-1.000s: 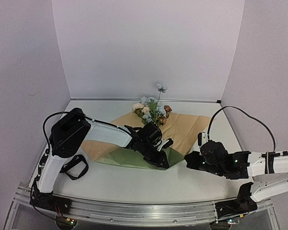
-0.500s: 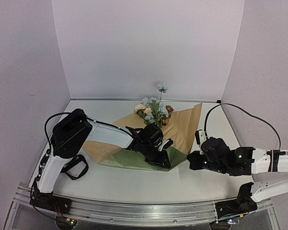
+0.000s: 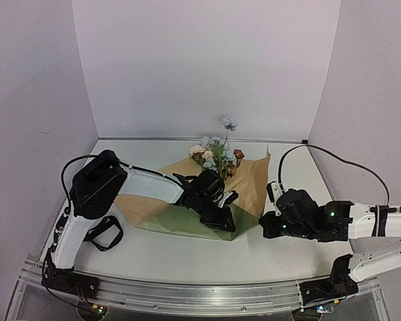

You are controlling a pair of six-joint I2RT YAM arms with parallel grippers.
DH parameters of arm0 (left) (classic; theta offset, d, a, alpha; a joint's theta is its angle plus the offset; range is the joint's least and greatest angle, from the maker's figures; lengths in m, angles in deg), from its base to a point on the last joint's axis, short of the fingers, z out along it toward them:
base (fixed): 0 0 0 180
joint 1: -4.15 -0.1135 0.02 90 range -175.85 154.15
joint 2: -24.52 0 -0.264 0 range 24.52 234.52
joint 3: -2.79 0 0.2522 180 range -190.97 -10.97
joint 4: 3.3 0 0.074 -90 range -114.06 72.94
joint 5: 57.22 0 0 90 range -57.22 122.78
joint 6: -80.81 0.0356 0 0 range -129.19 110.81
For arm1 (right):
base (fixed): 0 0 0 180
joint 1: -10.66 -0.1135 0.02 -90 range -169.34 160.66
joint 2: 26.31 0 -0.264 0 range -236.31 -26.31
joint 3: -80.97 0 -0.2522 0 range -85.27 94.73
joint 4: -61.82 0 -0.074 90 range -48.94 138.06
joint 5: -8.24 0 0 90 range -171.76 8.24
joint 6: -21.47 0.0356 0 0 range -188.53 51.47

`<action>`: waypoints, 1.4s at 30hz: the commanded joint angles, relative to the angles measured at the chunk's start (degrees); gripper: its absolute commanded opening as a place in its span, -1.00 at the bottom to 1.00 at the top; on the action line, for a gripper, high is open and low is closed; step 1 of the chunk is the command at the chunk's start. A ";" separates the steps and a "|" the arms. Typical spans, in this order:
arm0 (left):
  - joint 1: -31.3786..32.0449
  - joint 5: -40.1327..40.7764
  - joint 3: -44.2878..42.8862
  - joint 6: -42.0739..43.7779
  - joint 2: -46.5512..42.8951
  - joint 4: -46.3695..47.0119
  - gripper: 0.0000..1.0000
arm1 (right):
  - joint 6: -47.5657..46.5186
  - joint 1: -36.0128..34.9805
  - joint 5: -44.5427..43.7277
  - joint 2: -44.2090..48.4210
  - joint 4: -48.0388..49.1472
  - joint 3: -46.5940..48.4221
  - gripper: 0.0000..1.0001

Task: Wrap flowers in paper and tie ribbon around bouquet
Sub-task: Fold the one-fourth-folded wrapping paper at the center of the board.

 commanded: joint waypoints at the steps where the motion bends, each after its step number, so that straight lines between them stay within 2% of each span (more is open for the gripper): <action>1: -2.30 -2.74 -4.55 2.86 -3.85 -0.09 -0.57 | -0.88 -0.23 0.46 0.88 -2.10 0.46 -1.00; 5: -3.92 -3.92 -9.05 4.40 -1.93 -1.01 -0.53 | -1.29 -0.21 0.99 0.29 -2.26 0.53 -1.00; 13: -4.41 -2.25 -22.91 7.58 9.09 -8.46 -0.49 | -2.88 -0.11 3.16 -1.00 -3.01 2.30 -1.00; 26: -4.79 5.33 -25.78 3.49 14.41 -7.40 -0.51 | -4.31 -0.10 4.07 -2.19 -5.01 4.72 -1.00; 32: -5.79 5.85 -21.34 3.64 8.37 -3.87 -0.47 | -4.90 -0.10 2.38 -2.79 -8.34 6.21 -1.00; 37: -6.61 5.83 -16.88 5.65 -0.42 -1.41 -0.24 | -5.35 -0.09 0.48 -1.88 -10.62 5.71 -1.00; 42: -7.70 5.49 -11.63 6.03 -7.87 -1.36 -0.15 | -6.01 1.12 -1.60 0.08 -13.19 4.78 -1.00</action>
